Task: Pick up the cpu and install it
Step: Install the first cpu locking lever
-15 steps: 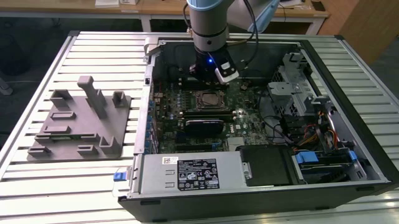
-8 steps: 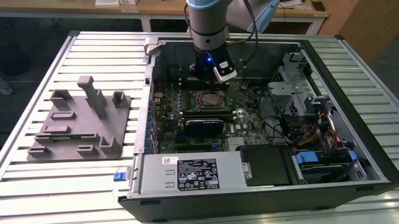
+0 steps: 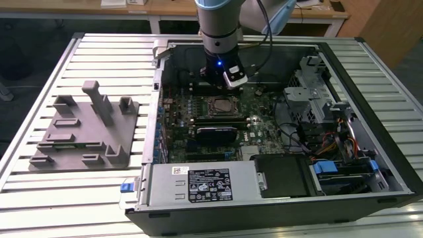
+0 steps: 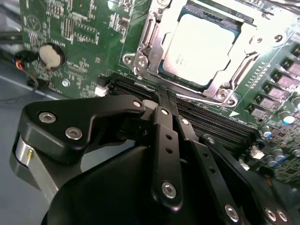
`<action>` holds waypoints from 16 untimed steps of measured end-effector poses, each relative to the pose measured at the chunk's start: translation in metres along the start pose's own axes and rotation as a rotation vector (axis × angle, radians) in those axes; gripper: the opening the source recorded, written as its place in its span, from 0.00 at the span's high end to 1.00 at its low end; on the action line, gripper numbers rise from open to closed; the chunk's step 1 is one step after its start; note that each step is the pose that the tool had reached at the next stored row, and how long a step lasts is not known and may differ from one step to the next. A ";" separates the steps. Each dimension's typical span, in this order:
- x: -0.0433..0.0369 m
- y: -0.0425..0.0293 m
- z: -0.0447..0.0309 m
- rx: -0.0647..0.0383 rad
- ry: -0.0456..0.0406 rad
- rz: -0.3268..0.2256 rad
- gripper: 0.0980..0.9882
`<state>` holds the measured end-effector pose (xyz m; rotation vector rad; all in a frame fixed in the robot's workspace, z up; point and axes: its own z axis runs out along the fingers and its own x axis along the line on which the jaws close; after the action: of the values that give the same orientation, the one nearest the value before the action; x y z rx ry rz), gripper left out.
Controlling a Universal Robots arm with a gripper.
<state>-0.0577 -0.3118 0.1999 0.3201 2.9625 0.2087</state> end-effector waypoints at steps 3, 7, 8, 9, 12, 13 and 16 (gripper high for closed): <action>0.0006 0.0001 0.0005 0.004 -0.0048 0.029 0.99; 0.0021 0.0011 0.0009 0.007 -0.0079 0.050 0.99; 0.0024 0.0015 0.0010 0.008 -0.0086 0.055 0.99; 0.0028 0.0019 0.0012 0.008 -0.0093 0.059 0.99; 0.0035 0.0032 0.0017 0.010 -0.0105 0.067 0.99; 0.0035 0.0034 0.0018 0.010 -0.0107 0.068 0.99; 0.0036 0.0034 0.0022 0.010 -0.0108 0.068 0.99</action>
<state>-0.0601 -0.3075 0.1979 0.4225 2.9454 0.2001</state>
